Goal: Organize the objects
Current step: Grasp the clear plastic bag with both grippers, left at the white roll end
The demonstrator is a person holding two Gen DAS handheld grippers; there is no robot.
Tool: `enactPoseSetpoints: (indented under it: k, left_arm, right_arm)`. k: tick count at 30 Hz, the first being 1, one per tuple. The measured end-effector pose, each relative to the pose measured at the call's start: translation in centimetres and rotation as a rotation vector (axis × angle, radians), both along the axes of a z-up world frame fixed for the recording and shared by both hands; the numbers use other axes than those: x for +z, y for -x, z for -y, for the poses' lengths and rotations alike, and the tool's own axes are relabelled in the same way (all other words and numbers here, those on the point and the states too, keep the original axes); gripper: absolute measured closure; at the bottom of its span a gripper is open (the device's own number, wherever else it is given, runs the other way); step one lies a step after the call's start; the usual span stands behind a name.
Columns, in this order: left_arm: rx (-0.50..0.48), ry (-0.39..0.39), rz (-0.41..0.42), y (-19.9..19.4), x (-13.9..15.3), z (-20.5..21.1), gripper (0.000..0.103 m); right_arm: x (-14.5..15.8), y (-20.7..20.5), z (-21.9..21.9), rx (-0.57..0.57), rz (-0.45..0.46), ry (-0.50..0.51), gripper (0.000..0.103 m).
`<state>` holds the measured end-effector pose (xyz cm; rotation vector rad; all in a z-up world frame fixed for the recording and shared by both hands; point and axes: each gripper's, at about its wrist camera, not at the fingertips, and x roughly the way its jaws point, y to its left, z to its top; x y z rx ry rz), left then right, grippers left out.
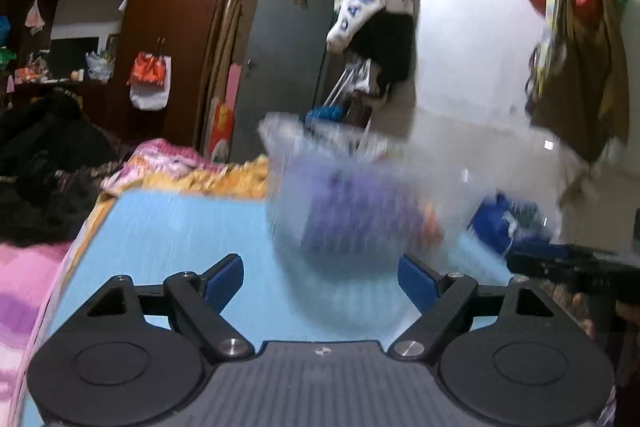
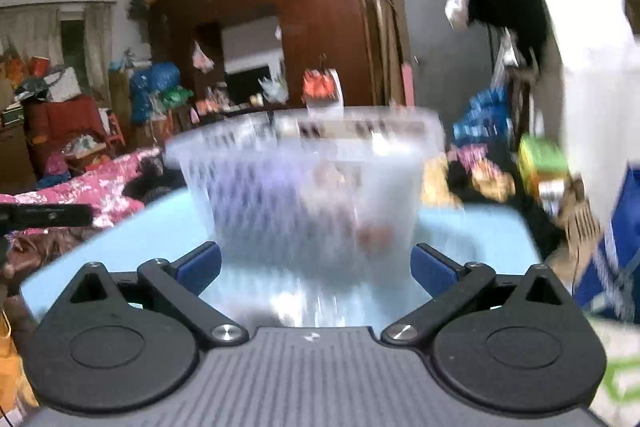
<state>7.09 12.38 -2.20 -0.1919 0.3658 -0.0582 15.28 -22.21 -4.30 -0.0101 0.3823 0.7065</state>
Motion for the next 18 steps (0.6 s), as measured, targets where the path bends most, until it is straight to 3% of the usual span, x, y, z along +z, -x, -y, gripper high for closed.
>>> enactPoseSetpoints:
  k: [3, 9, 13, 18]
  left_arm:
    - [-0.005, -0.037, -0.004, 1.7, -1.7, 0.8, 0.016]
    - [-0.026, -0.104, -0.05, 3.2, -4.0, 2.8, 0.016]
    - [-0.055, -0.141, -0.066, 3.2, -5.2, 3.8, 0.016]
    - [-0.034, -0.189, -0.061, 2.8, -5.7, 4.6, 0.016]
  right_arm:
    - [-1.6, -0.7, -0.1, -0.003, -0.056, 0.008, 0.0]
    - [-2.4, -1.3, -2.4, 0.054, -0.061, 0.129, 0.0]
    - [-3.4, -3.3, -4.0, 0.126, -0.183, 0.196, 0.0]
    - [-4.1, -4.2, -5.3, 0.181, -0.165, 0.28, 0.0]
